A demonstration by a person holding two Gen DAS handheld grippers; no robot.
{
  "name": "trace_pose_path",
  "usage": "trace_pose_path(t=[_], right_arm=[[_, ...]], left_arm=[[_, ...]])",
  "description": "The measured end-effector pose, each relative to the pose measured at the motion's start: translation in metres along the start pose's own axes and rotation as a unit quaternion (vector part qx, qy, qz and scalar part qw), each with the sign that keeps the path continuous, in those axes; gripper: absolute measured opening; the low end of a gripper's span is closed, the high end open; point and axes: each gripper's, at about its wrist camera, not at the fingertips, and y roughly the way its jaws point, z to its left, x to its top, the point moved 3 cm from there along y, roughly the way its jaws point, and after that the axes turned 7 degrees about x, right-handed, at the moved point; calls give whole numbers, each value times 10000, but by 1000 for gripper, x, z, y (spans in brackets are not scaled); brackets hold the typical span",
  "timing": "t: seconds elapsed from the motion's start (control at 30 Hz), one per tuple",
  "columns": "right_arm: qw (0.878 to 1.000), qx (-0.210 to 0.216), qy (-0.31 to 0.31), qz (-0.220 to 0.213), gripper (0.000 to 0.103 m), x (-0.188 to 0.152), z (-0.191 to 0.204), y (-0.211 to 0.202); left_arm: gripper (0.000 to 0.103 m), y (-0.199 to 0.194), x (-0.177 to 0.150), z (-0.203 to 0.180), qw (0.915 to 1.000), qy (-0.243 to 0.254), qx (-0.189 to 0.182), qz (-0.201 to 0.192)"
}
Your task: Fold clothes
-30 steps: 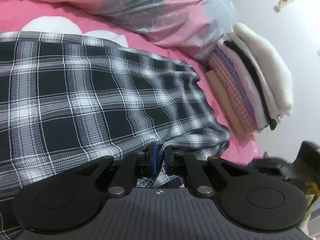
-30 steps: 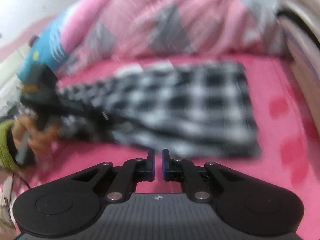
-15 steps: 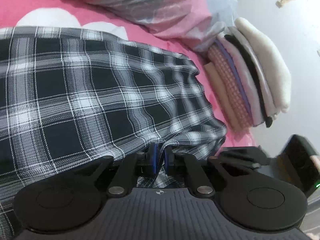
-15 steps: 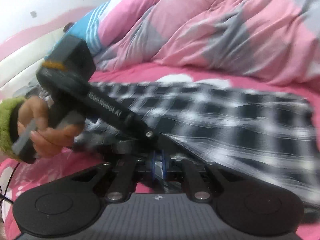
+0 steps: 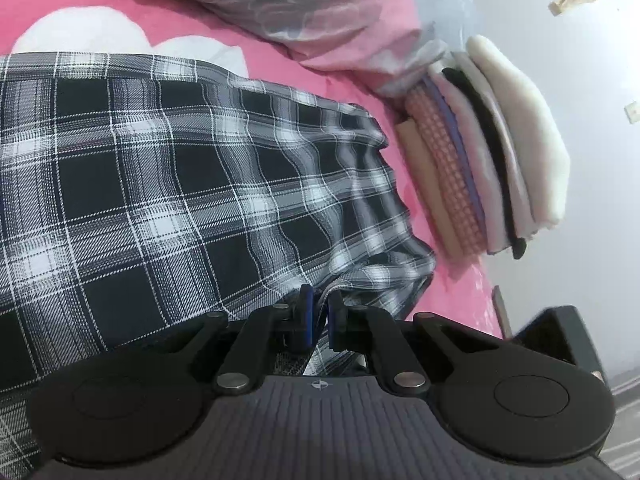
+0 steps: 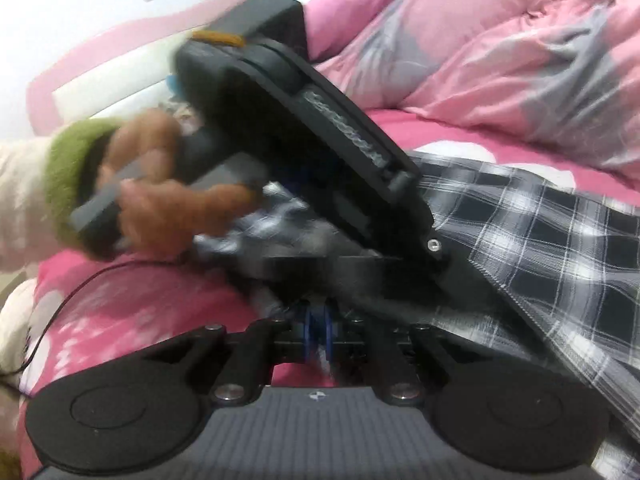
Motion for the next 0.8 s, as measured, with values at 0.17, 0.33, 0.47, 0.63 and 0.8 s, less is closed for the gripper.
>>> trace_pose_path(t=[0.17,0.33,0.47,0.63,0.8], right_arm=[[9985,393,-357,115,7,0,13,7],[9974,572,-372,247,7,1,16,26],[9946,651,-781,190,7,7,33,34],[9906,831,-1016,394,7,-5,50,30],[9948,923,-431,-64,7,-31,57,-38]], left_arm=[[5,-1,6,-1,10000,-29,-60,34],[5,1,8,-1,9999,-53,-81,93],[5,1,8,0,9999,-43,-70,142],[5,5,5,-3,9998,12,-112,186],[5,14,-9,-12,9989,425,-38,203]])
